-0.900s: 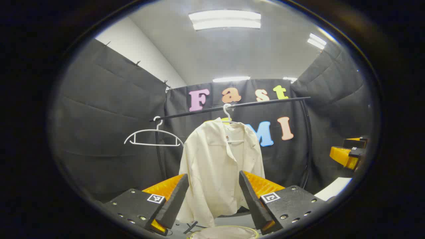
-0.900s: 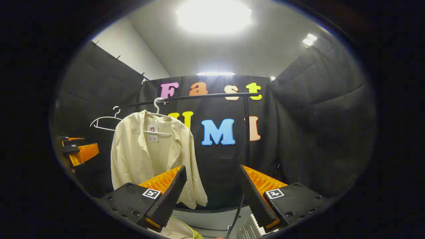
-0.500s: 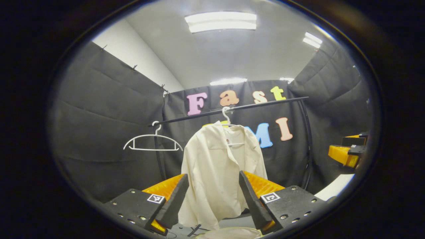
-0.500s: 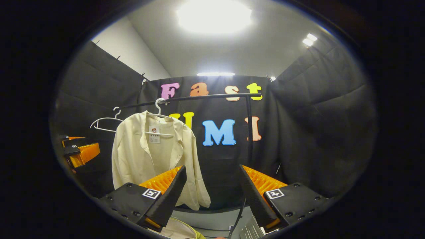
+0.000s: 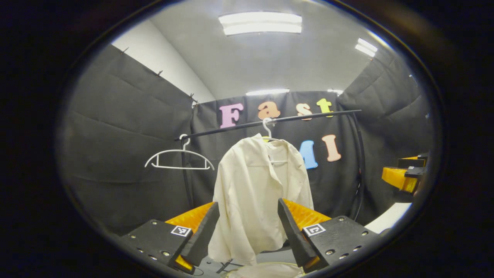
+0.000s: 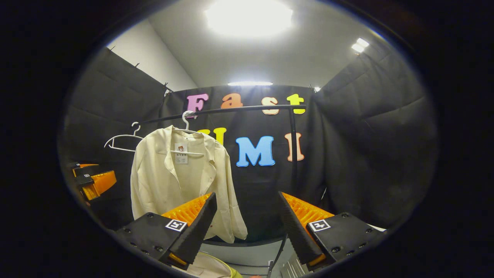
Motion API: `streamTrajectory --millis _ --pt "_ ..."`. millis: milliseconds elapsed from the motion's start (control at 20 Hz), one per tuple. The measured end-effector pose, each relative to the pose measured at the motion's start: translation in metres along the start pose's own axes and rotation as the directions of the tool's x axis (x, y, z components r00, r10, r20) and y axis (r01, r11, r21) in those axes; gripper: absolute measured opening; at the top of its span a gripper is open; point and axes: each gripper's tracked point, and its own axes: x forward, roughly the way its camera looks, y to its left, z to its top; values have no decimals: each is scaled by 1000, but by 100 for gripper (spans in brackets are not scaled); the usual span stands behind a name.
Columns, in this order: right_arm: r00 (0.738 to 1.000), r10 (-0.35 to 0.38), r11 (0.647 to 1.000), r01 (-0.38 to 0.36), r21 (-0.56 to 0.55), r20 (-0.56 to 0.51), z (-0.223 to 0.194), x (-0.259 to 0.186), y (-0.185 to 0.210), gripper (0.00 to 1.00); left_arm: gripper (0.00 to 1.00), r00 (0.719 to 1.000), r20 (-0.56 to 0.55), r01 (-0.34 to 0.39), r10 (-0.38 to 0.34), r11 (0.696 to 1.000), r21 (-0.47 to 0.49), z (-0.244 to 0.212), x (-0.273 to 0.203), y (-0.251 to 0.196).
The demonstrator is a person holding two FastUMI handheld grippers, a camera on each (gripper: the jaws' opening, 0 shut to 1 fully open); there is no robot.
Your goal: Grasp the clothes on the hanger with both hands and then place them into the laundry hamper below.
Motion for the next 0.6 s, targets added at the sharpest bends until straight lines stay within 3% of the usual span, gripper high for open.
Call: streamTrajectory --millis 600 --pt "998 41 999 -41 6 38 10 33 23 98 89 999 13 -37 37 999 -7 4 7 7"
